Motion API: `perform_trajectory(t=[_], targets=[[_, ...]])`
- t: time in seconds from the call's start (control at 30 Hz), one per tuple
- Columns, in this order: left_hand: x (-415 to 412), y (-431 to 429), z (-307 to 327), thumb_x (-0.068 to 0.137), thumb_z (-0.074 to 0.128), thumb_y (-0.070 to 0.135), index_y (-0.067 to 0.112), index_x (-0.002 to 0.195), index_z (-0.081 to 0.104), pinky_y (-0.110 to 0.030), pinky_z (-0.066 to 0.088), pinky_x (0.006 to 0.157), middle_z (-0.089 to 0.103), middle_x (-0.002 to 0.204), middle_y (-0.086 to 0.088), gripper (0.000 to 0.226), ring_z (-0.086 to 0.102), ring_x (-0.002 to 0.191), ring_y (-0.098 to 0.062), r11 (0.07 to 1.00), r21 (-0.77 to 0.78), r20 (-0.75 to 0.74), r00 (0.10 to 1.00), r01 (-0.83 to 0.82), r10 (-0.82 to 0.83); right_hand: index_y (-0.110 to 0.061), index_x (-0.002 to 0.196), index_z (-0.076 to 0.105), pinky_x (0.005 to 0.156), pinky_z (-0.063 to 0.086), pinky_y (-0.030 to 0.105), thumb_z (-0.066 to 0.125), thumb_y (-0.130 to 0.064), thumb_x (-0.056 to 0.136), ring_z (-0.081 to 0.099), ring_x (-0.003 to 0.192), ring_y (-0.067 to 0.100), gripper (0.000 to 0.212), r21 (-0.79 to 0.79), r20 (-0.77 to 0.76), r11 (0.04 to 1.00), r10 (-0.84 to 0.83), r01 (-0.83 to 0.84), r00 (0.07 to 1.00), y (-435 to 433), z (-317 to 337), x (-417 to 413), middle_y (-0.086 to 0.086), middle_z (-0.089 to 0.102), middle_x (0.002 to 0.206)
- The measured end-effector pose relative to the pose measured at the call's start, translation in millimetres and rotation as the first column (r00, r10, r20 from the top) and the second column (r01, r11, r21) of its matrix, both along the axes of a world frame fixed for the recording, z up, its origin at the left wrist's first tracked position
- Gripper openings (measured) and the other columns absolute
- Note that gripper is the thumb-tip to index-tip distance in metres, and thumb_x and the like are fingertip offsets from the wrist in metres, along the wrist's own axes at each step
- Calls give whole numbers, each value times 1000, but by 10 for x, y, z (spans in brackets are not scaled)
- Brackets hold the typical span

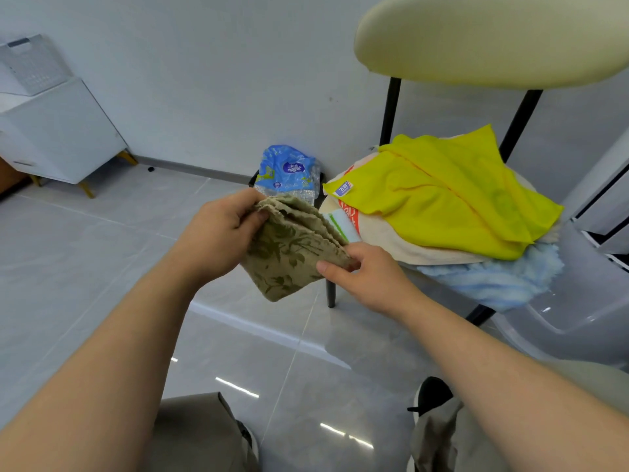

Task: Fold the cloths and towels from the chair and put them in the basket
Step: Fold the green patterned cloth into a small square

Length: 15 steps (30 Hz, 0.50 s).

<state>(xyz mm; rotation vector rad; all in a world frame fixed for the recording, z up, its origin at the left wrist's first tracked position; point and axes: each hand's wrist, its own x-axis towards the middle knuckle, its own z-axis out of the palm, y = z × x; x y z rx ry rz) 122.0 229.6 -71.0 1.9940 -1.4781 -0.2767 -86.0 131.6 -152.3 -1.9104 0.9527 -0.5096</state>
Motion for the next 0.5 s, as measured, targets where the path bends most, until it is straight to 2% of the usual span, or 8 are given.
perform_trajectory(t=[0.07, 0.13, 0.2, 0.27, 0.33, 0.4, 0.47, 0.5], targets=[[11, -6, -1, 100, 51, 23, 29, 94, 61, -16, 42, 60, 64, 80, 13, 13, 57, 81, 4, 999, 11, -23, 998, -52, 53, -22, 61, 59, 43, 37, 15, 74, -42, 86, 46, 41, 2, 36, 41, 24, 999, 10, -11, 1000, -23, 36, -13, -10, 51, 51], [-12, -28, -11, 101, 49, 23, 28, 94, 61, -17, 45, 61, 64, 80, 12, 14, 59, 79, -2, 995, 40, -29, 995, -90, 91, -20, 65, 66, 49, 42, 19, 73, -47, 86, 49, 46, 1, 35, 73, 31, 997, 13, -15, 999, -44, 47, -2, -12, 54, 51], [-56, -65, -38, 101, 49, 22, 22, 91, 60, -19, 44, 63, 63, 79, 8, 15, 57, 78, -10, 991, 78, -38, 993, -105, 109, -18, 73, 72, 63, 55, 30, 74, -49, 85, 59, 58, 5, 34, 165, 60, 986, -26, 16, 998, -67, 41, 10, -11, 63, 60], [-101, -101, -68, 100, 50, 21, 19, 85, 59, -19, 40, 61, 60, 77, 7, 18, 55, 76, -14, 987, 99, -69, 989, -124, 131, -12, 88, 75, 75, 60, 42, 76, -41, 85, 69, 76, 21, 29, 343, 157, 938, -97, 37, 983, -77, 22, 27, 2, 75, 81], [-130, -129, -102, 100, 51, 22, 20, 78, 57, -25, 41, 62, 59, 74, 6, 24, 53, 73, -13, 981, 121, -121, 979, -150, 164, -7, 104, 68, 82, 59, 46, 77, -25, 86, 71, 88, 31, 26, 546, 290, 838, -202, 12, 936, -62, 25, 44, 13, 76, 98], [-149, -162, -137, 99, 52, 24, 16, 77, 61, -32, 45, 67, 64, 76, -1, 25, 57, 73, -15, 969, 154, -245, 943, -192, 226, -9, 114, 56, 84, 59, 50, 74, -15, 88, 72, 89, 34, 33, 719, 356, 695, -360, -7, 862, -60, 22, 67, 16, 75, 104], [-192, -189, -168, 98, 54, 24, 15, 77, 65, -32, 47, 67, 68, 78, -4, 26, 62, 73, -19, 952, 181, -431, 851, -246, 302, -8, 119, 56, 80, 60, 45, 72, -17, 90, 73, 88, 30, 34, 846, 338, 532, -485, -35, 807, -77, 0, 79, 14, 74, 104], [-221, -200, -186, 98, 55, 24, 17, 75, 66, -30, 47, 64, 70, 77, -3, 27, 63, 72, -18, 944, 201, -518, 789, -263, 330, -8, 118, 61, 78, 60, 40, 69, -21, 91, 72, 88, 26, 31, 885, 306, 463, -500, -48, 810, -79, 7, 84, 12, 75, 101]])
